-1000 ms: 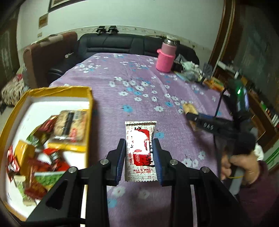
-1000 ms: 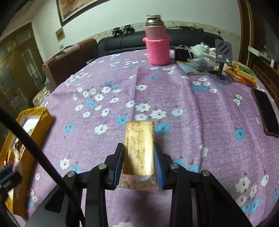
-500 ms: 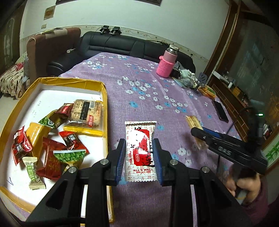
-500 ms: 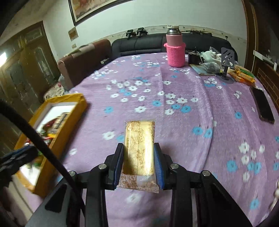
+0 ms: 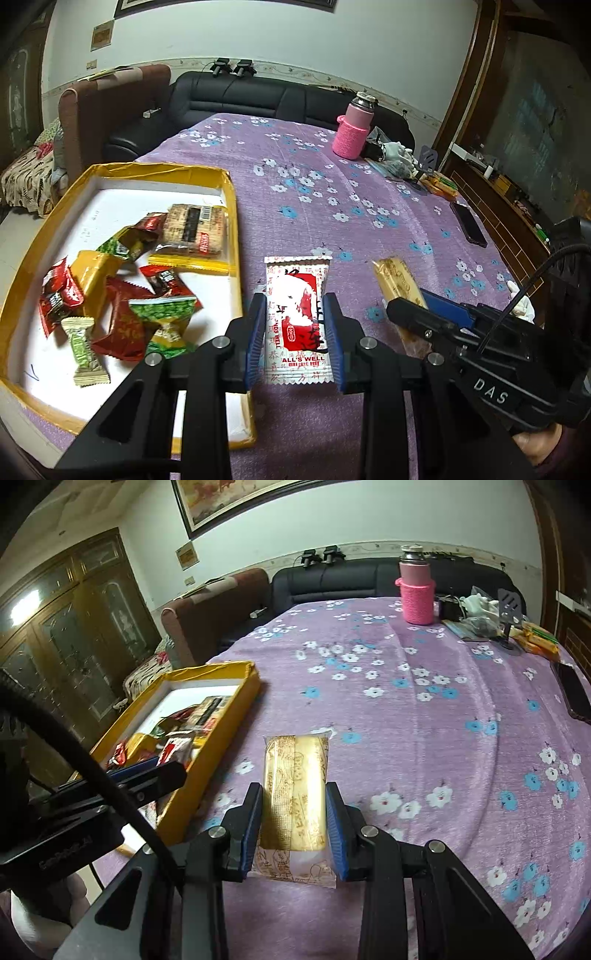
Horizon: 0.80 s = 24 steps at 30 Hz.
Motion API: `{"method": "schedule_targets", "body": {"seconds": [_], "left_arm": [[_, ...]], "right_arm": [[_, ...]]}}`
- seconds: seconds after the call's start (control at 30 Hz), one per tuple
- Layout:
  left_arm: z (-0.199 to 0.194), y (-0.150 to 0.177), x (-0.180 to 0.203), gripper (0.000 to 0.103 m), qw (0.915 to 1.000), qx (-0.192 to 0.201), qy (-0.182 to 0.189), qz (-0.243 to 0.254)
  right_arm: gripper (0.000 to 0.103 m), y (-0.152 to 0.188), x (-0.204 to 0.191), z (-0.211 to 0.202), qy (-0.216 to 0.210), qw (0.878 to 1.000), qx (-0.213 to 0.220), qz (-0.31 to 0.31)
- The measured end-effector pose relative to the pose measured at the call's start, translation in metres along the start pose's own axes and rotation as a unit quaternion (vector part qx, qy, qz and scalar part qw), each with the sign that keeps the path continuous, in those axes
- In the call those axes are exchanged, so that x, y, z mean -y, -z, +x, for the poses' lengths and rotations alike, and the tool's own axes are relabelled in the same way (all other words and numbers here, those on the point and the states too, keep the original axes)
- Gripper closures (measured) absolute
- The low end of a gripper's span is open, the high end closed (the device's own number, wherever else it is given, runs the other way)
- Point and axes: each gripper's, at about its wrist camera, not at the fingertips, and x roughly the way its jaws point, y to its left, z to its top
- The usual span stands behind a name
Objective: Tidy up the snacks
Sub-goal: 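Carry both snacks over the box and open both tools to drop them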
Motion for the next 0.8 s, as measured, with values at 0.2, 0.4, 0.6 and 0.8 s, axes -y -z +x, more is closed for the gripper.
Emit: {"method": "schedule_targets", "body": {"seconds": [0.2,0.4,0.6,0.8], "left_arm": [[-0.007,0.004,-0.004,0.07,1.0,0.003,0.0,-0.001],[-0.012,0.006,-0.006,0.07,1.0,0.006,0.0,-0.003],[-0.017,0.007,-0.006,0.07,1.0,0.009,-0.004,-0.001],[-0.019,0.01,-0.009,0.07,0.9999,0.009,-0.007,-0.001]], "right_arm": [[0.07,0.006,-0.008,0.0,-0.003,1.0,-0.005,0.0],[0.07,0.009,-0.018,-0.004,-0.006,1.0,-0.001,-0.009],[0.07,0.011,-0.029,-0.006,-0.01,1.0,-0.001,-0.02],[0.07,0.013,-0.035,-0.005,-0.012,1.0,-0.002,-0.027]]}}
